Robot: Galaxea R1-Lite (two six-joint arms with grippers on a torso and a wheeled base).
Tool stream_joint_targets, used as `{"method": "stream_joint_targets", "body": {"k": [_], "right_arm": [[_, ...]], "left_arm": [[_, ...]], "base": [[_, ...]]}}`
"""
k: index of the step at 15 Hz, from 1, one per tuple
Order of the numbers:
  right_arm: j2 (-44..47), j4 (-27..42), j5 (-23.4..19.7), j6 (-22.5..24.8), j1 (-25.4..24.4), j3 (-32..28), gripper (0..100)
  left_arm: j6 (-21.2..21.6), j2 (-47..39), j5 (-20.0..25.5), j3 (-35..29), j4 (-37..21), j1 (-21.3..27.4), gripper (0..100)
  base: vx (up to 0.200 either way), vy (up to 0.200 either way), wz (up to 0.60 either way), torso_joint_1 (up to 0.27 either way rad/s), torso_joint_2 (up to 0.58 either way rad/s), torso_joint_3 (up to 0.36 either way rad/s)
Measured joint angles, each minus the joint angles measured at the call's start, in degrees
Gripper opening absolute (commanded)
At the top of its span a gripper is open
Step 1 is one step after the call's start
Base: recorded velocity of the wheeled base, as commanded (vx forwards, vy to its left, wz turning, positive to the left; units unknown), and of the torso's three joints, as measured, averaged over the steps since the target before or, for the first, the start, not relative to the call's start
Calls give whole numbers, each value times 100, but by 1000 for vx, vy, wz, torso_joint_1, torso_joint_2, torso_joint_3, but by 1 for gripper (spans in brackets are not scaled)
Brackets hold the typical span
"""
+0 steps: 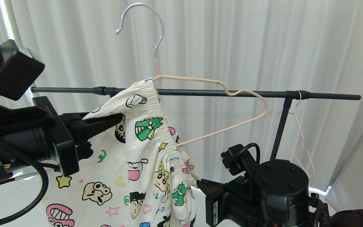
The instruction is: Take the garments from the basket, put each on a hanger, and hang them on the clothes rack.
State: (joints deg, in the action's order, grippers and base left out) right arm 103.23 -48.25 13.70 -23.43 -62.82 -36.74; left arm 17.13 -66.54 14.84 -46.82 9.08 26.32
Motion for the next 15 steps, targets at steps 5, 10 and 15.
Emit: {"method": "stream_joint_targets", "body": {"k": [5,10,15], "right_arm": [[-61,0,195,124,714,63,0],[-268,-2,195,584,1742,63,0],[-436,5,154,811,2030,50,0]], "left_arm": [[20,15,-272,140,5,-28,0],[384,105,-538,898,2,-184,0],[433,113,-564,1117,9,-378,0]], "base": [[0,0,0,0,0,0],[0,0,0,0,0,0],[0,0,0,0,0,0]]}}
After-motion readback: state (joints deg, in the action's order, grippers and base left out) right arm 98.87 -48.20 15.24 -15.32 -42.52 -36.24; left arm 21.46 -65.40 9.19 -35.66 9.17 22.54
